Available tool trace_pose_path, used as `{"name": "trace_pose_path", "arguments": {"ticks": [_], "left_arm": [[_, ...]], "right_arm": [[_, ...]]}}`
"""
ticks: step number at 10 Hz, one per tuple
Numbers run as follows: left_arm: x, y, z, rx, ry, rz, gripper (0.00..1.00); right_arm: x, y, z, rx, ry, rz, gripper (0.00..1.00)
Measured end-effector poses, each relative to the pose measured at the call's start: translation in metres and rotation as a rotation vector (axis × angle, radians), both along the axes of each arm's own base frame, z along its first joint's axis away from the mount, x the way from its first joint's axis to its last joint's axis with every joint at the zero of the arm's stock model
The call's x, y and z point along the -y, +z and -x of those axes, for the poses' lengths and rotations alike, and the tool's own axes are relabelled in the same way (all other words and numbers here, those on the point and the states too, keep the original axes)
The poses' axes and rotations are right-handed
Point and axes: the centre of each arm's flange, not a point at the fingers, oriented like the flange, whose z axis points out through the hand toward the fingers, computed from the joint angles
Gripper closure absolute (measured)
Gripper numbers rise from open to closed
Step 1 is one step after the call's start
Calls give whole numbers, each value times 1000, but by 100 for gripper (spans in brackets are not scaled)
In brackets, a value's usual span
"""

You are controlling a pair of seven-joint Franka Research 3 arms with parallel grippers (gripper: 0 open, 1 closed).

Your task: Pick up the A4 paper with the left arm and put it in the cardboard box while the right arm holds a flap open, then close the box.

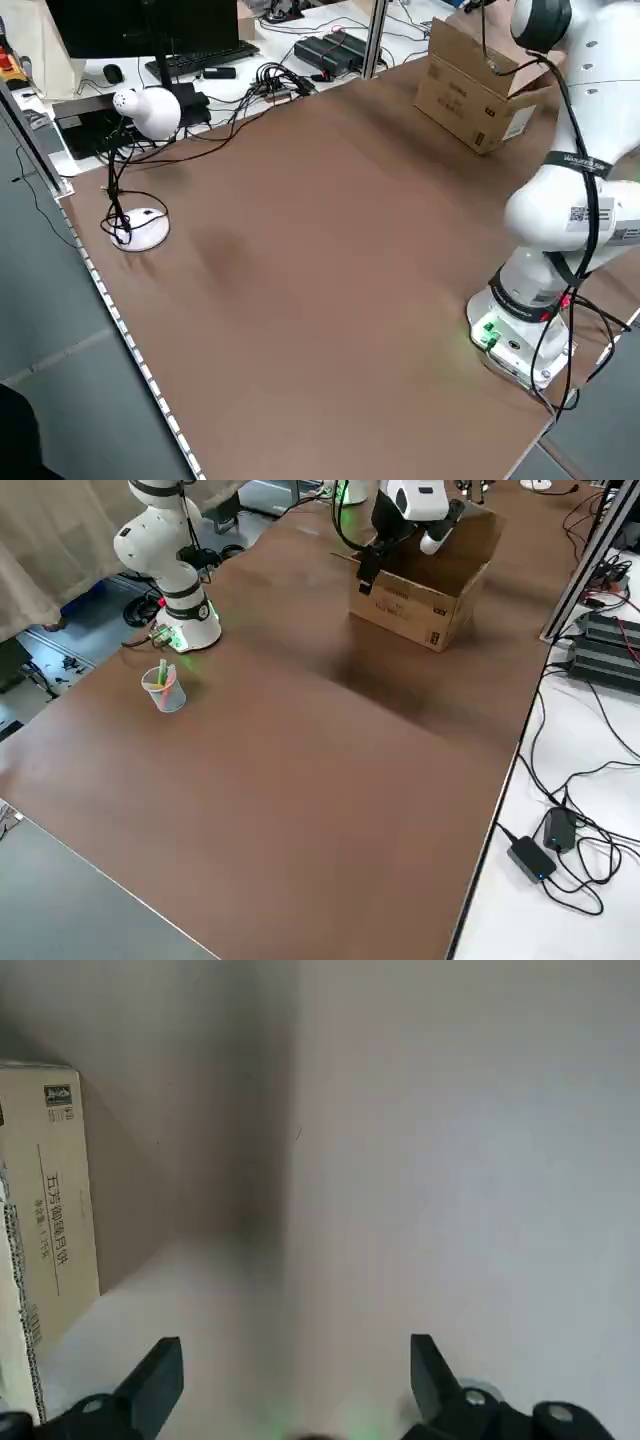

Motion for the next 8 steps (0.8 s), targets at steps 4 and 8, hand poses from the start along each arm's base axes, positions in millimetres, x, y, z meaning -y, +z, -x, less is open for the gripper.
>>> {"name": "trace_pose_path", "arguments": {"ticks": [4, 8], "left_arm": [[17, -34, 8, -19, -33, -49, 70], [14, -48, 6, -49, -45, -105, 70]], "right_arm": [[-1, 0, 0, 0, 1, -1, 0], [-1, 0, 0, 0, 1, -1, 0]]}}
